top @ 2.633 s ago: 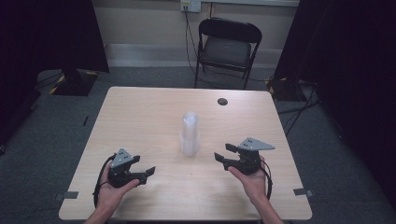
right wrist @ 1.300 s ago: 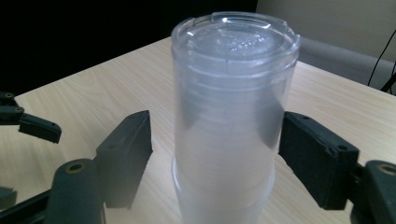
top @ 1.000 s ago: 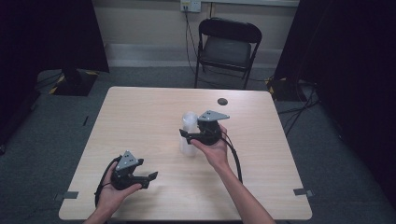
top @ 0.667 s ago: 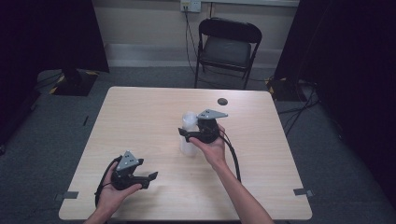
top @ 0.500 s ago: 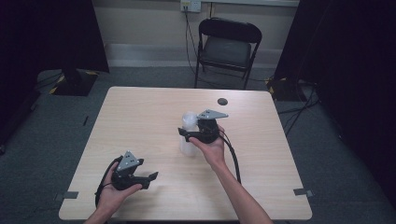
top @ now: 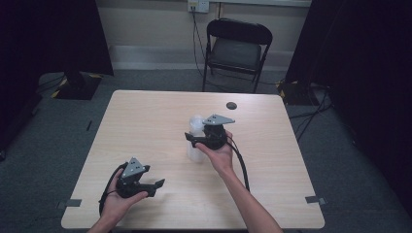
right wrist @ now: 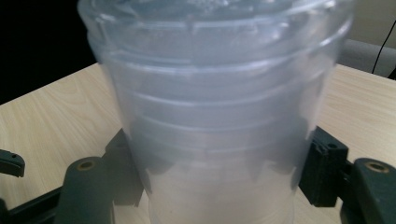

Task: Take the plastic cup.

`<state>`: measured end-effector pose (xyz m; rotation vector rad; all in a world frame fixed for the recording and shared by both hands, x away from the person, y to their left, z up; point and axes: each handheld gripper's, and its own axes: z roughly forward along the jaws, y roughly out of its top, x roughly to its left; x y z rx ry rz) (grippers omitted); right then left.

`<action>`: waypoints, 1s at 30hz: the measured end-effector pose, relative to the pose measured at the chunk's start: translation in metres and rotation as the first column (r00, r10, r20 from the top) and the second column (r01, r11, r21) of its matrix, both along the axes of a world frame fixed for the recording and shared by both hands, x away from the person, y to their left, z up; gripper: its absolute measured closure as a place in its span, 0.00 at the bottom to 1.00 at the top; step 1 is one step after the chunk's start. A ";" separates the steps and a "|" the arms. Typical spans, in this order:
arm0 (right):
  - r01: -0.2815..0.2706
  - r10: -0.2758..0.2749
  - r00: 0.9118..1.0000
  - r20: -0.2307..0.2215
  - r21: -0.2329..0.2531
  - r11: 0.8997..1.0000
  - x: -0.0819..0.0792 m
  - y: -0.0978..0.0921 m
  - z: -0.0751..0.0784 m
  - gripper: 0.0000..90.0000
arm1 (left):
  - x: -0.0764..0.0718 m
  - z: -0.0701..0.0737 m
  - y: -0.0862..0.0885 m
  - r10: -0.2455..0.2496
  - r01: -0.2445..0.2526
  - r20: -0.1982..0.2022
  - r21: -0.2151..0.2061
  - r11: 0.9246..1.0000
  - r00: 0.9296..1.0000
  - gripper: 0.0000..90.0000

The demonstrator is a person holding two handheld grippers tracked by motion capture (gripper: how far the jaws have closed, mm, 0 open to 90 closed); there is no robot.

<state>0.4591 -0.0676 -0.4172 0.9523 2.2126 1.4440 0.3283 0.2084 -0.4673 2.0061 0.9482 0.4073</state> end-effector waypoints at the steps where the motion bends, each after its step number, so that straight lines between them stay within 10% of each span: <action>1: 0.000 0.000 1.000 -0.001 0.004 1.000 0.000 0.000 0.001 0.33 | 0.000 0.000 0.000 0.000 0.000 -0.003 -0.003 1.000 1.000 0.24; 30: 0.001 -0.002 1.000 0.013 0.067 0.998 0.002 -0.003 0.025 0.34 | 0.000 -0.001 -0.001 -0.003 0.003 -0.013 0.006 1.000 1.000 0.24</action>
